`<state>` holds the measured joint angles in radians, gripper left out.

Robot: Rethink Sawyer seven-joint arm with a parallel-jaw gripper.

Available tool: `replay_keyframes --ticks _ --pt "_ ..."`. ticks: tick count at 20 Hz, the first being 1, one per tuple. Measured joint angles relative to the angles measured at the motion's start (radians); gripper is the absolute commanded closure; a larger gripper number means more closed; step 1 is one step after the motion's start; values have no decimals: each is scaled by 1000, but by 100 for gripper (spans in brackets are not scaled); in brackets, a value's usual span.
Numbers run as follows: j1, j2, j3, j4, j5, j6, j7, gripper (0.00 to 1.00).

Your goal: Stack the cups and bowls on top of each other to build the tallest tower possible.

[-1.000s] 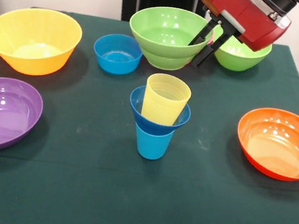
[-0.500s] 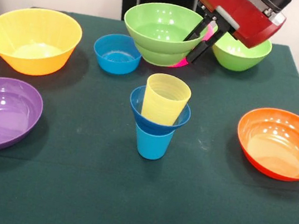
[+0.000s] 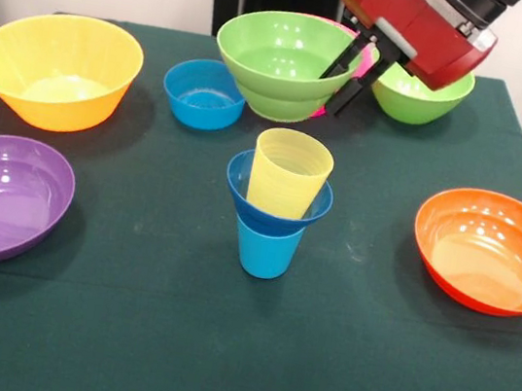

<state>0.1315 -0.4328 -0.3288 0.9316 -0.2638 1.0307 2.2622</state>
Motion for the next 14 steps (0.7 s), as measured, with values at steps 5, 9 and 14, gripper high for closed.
replay_keyframes --ticks 5,9,14 --pt "0 24 -3 -12 14 -6 0 100" --pt "0 43 -7 -19 25 -11 0 100" --pt "2 66 -19 -31 34 -19 0 100"
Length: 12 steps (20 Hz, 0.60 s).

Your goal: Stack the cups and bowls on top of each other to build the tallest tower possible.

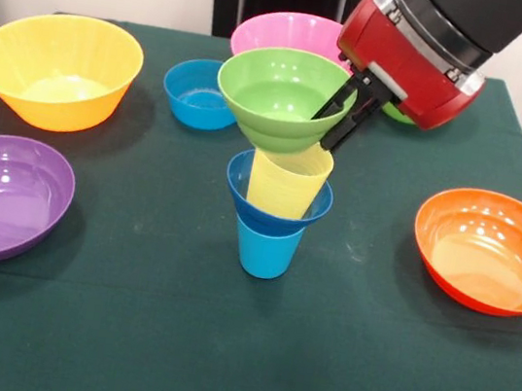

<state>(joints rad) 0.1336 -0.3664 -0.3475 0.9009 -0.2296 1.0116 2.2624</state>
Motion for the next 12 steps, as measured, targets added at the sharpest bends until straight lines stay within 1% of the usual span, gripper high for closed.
replay_keyframes --ticks 12 --pt "12 20 -27 -12 33 -1 19 100"
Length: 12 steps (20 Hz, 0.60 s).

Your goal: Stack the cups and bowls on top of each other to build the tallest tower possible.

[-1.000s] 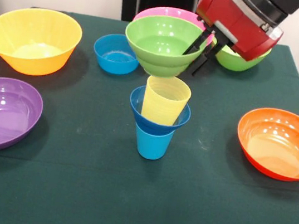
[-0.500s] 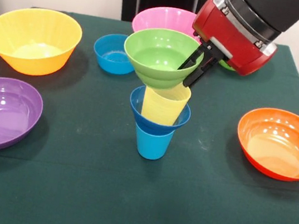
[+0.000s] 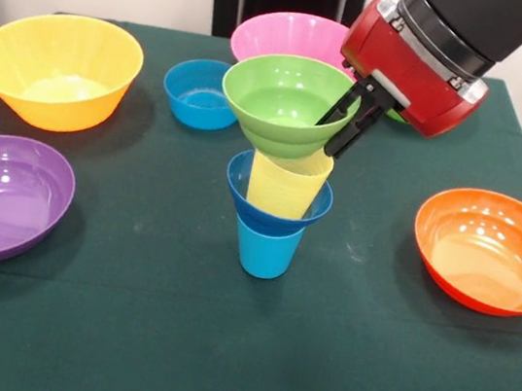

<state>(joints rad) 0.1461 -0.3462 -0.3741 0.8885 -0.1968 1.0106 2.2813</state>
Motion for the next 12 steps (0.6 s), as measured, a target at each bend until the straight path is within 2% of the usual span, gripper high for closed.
replay_keyframes --ticks 12 --pt "22 20 -26 0 32 0 3 100"
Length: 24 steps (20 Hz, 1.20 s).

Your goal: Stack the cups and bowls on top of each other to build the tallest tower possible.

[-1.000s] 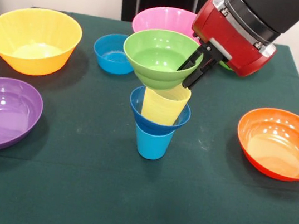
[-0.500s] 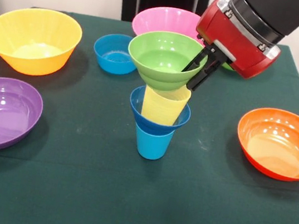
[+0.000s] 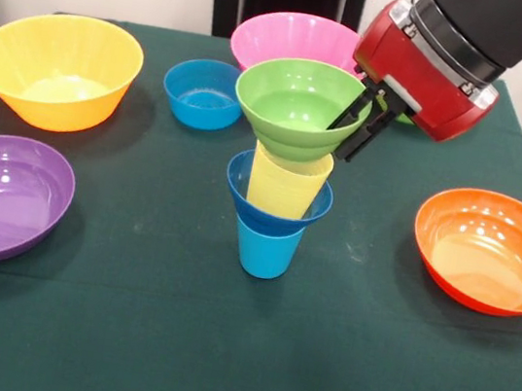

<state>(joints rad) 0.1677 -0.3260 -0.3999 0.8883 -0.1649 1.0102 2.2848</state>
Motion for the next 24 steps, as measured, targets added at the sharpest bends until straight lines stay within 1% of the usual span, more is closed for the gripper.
replay_keyframes --ticks 6,19,24 --pt "15 19 -17 0 16 -22 0 100" --pt "24 22 -37 0 55 -54 0 100" --pt "24 22 -45 0 60 -61 0 100"
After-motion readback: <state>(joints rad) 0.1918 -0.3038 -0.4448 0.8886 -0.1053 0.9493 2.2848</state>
